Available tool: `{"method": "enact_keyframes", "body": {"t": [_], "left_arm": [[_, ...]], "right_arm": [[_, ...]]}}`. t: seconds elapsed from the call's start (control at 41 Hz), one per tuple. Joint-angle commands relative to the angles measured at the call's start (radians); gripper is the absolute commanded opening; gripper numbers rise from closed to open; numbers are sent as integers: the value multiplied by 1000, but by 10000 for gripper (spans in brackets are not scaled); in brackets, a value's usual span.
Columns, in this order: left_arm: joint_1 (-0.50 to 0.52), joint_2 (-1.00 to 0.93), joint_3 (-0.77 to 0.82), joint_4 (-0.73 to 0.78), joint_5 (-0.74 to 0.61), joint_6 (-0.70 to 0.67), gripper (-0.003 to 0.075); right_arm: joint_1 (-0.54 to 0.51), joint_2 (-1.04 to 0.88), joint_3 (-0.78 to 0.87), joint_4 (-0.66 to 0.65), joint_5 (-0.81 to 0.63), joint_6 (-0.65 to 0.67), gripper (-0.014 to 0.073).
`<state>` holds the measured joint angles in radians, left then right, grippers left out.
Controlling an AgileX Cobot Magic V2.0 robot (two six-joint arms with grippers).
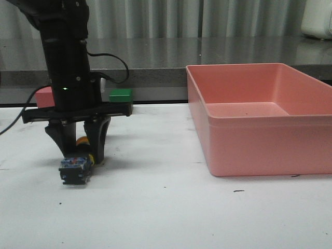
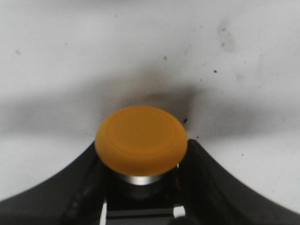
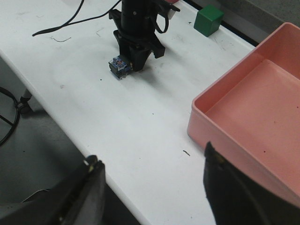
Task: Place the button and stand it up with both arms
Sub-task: 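Close the left gripper on the button and lift it, then move the button toward the robot's left side and turn it upright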
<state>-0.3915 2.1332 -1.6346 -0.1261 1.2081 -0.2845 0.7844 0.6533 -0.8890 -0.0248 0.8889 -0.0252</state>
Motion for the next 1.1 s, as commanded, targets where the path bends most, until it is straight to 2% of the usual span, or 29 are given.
{"method": "enact_keyframes", "body": {"t": [0.0, 0.244, 0.537, 0.781, 1.074], "left_arm": [[-5, -137, -26, 74, 56, 11, 134], [9, -319, -7, 272, 22, 11, 134], [130, -562, 204, 264, -224, 159, 134], [251, -778, 499, 126, -599, 250, 134], [262, -1017, 960, 126, -1188, 250, 134]], "right_arm": [[-5, -1, -21, 0, -66, -8, 476], [-5, -1, -21, 0, -66, -8, 476], [-5, -1, -21, 0, -66, -8, 476], [-5, -1, -21, 0, -66, -8, 476], [-5, -1, -21, 0, -66, -8, 476]]}}
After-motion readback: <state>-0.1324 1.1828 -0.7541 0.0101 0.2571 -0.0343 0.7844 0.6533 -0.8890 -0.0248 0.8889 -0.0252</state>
